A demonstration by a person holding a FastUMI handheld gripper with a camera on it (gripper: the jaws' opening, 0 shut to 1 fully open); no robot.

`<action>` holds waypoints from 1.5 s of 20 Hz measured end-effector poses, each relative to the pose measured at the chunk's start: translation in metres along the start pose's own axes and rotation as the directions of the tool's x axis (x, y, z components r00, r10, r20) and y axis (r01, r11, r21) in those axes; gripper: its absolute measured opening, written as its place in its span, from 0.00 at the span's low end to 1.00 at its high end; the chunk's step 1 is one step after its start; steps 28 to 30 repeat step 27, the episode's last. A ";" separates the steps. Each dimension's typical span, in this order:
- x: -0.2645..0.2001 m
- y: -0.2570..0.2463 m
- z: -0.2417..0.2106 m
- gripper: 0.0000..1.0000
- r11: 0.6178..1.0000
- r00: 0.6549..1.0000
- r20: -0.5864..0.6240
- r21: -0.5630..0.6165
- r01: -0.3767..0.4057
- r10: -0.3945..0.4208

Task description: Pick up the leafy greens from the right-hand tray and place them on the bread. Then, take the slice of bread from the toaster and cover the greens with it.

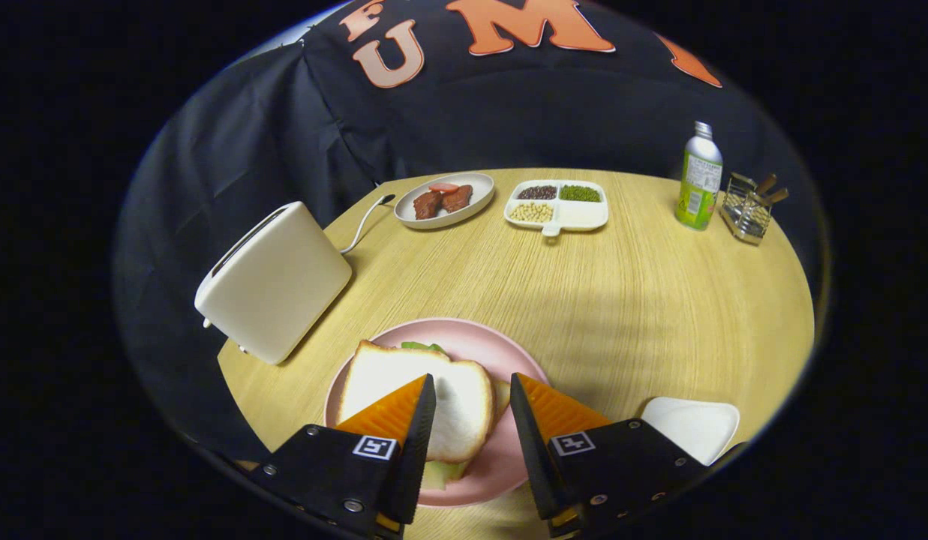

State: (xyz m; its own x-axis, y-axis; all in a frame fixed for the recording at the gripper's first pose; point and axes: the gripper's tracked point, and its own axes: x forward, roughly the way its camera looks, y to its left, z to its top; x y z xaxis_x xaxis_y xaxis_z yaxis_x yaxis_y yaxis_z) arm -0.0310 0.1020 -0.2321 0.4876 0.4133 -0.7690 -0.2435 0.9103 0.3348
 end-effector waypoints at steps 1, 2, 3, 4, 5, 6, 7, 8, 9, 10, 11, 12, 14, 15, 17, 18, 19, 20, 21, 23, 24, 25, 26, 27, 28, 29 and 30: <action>-0.004 0.000 0.007 0.62 1.000 1.000 0.030 -0.004 0.010 -0.010; -0.007 -0.001 0.015 0.64 1.000 0.998 0.061 -0.004 0.019 -0.019; -0.012 -0.002 0.023 0.65 1.000 0.995 0.095 -0.004 0.030 -0.029; -0.016 -0.004 0.033 0.70 0.999 0.990 0.131 -0.007 0.045 -0.044; -0.020 -0.007 0.042 0.72 0.998 0.983 0.171 -0.012 0.063 -0.060; -0.026 -0.008 0.052 0.77 0.997 0.974 0.211 -0.013 0.083 -0.078; -0.032 -0.009 0.063 0.80 0.995 0.962 0.256 -0.013 0.098 -0.092; -0.040 -0.009 0.076 0.84 0.994 0.947 0.305 -0.011 0.112 -0.104; -0.048 -0.009 0.087 0.85 0.992 0.930 0.351 -0.007 0.123 -0.113; -0.056 -0.009 0.098 0.88 0.990 0.910 0.396 -0.006 0.137 -0.124; -0.065 -0.009 0.109 0.90 0.988 0.886 0.444 -0.007 0.152 -0.133; -0.077 -0.006 0.121 0.91 0.986 0.860 0.489 -0.008 0.167 -0.142; -0.099 -0.002 0.143 0.92 0.983 0.799 0.582 0.002 0.185 -0.151; -0.111 -0.001 0.154 0.92 0.981 0.761 0.630 0.007 0.194 -0.155; -0.132 0.000 0.171 0.92 0.972 0.687 0.706 0.010 0.233 -0.172; -0.142 0.001 0.177 0.92 0.967 0.655 0.734 0.012 0.253 -0.180; -0.152 0.003 0.182 0.92 0.964 0.627 0.757 0.011 0.265 -0.181; -0.161 0.006 0.186 0.92 0.963 0.607 0.774 0.011 0.269 -0.178; -0.166 0.008 0.188 0.92 0.962 0.597 0.782 0.009 0.272 -0.176; -0.176 0.009 0.192 0.93 0.958 0.574 0.800 0.006 0.287 -0.177; -0.181 0.009 0.194 0.94 0.955 0.560 0.809 0.003 0.296 -0.177; -0.186 0.011 0.193 0.94 0.953 0.551 0.816 0.002 0.302 -0.176; -0.189 0.011 0.193 0.94 0.952 0.544 0.819 0.008 0.305 -0.181; -0.192 0.013 0.193 0.94 0.954 0.536 0.826 0.007 0.301 -0.175; -0.192 0.013 0.193 0.94 0.954 0.536 0.826 0.007 0.301 -0.175; -0.192 0.013 0.193 0.94 0.954 0.536 0.826 0.007 0.301 -0.175; -0.192 0.013 0.193 0.94 0.954 0.536 0.826 0.007 0.301 -0.175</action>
